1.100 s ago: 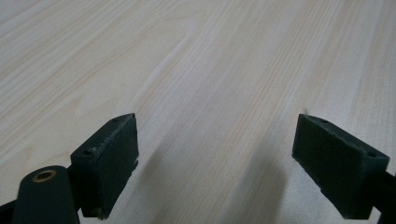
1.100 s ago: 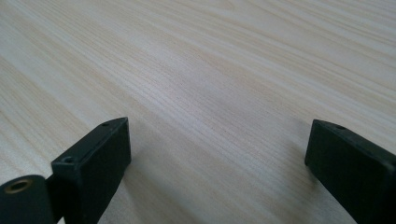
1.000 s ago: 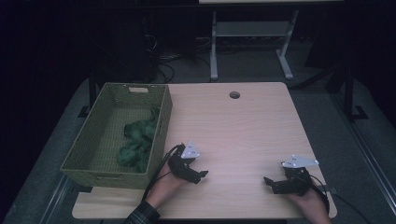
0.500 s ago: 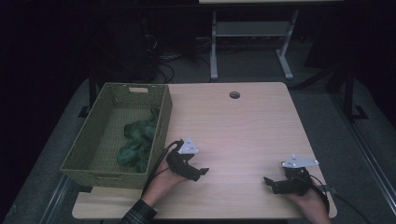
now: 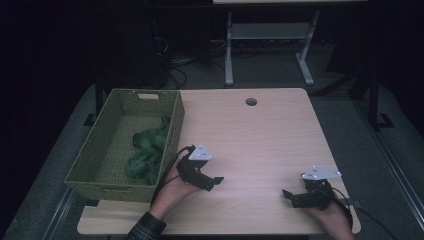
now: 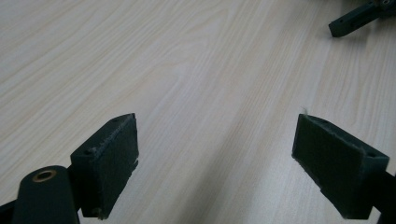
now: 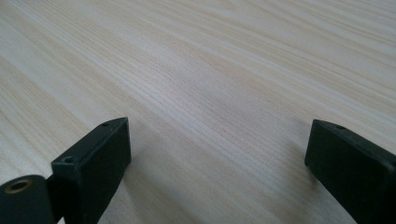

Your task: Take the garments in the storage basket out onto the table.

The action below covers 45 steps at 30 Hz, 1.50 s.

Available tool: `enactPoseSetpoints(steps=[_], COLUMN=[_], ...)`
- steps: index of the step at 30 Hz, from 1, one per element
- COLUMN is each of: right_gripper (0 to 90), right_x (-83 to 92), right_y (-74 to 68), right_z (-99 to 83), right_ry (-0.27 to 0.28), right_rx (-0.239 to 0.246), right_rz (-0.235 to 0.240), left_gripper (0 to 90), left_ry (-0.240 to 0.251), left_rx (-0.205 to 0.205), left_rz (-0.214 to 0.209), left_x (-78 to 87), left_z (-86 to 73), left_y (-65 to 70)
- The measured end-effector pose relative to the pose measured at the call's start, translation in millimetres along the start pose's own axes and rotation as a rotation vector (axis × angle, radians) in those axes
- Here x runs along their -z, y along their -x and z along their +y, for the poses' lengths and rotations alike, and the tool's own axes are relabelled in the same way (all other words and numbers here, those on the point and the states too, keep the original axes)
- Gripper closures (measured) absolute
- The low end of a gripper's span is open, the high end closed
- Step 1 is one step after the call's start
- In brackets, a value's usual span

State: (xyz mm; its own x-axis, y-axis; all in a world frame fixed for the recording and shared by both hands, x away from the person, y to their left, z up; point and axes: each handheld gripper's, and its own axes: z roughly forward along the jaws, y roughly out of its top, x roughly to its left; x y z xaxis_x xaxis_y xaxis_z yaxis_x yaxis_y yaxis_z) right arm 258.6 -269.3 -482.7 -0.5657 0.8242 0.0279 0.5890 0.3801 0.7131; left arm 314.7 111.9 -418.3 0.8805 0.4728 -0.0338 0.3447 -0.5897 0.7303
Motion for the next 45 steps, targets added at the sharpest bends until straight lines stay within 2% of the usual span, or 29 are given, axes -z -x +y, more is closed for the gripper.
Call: enactPoseSetpoints(steps=[2, 5, 9, 18, 25, 27, 35, 45], right_gripper=[6.7, 6.7, 6.7, 6.7, 6.7, 6.5, 6.5, 5.3], right_x=[0.0, 0.0, 0.0, 0.0, 0.0, -0.1, -0.1, -2.3], right_y=[0.0, 0.0, 0.0, 0.0, -0.1, 0.1, 0.1, -0.7], right_z=[0.0, 0.0, 0.0, 0.0, 0.0, -0.1, 0.0, 1.8], right_ry=[0.000, 0.000, 0.000, 0.000, 0.000, 0.001, 0.000, 0.000], right_rx=[0.000, 0.000, 0.000, -0.001, -0.001, 0.003, 0.001, 0.001], right_rz=[0.000, 0.000, 0.000, 0.000, -0.001, 0.000, 0.000, 0.000], left_gripper=[13.9, 14.0, 13.9, 14.1, 14.1, 14.1, 14.1, 15.3], left_ry=[-0.003, -0.010, 0.004, 0.021, 0.030, 0.022, 0.016, 0.008], left_rx=[0.010, 0.000, 0.010, -0.018, -0.017, -0.031, -0.033, -0.043], left_rz=[-0.015, -0.017, -0.017, -0.018, -0.030, -0.031, -0.029, -0.017], left_x=[2.5, 5.2, 10.7, 25.7, 30.5, 32.2, 40.4, 53.5], left_z=[2.7, 5.6, 10.7, 26.2, 32.3, 35.4, 43.8, 43.6], left_y=[0.3, 0.7, 0.7, -1.9, -5.3, -9.3, -21.6, -32.4])
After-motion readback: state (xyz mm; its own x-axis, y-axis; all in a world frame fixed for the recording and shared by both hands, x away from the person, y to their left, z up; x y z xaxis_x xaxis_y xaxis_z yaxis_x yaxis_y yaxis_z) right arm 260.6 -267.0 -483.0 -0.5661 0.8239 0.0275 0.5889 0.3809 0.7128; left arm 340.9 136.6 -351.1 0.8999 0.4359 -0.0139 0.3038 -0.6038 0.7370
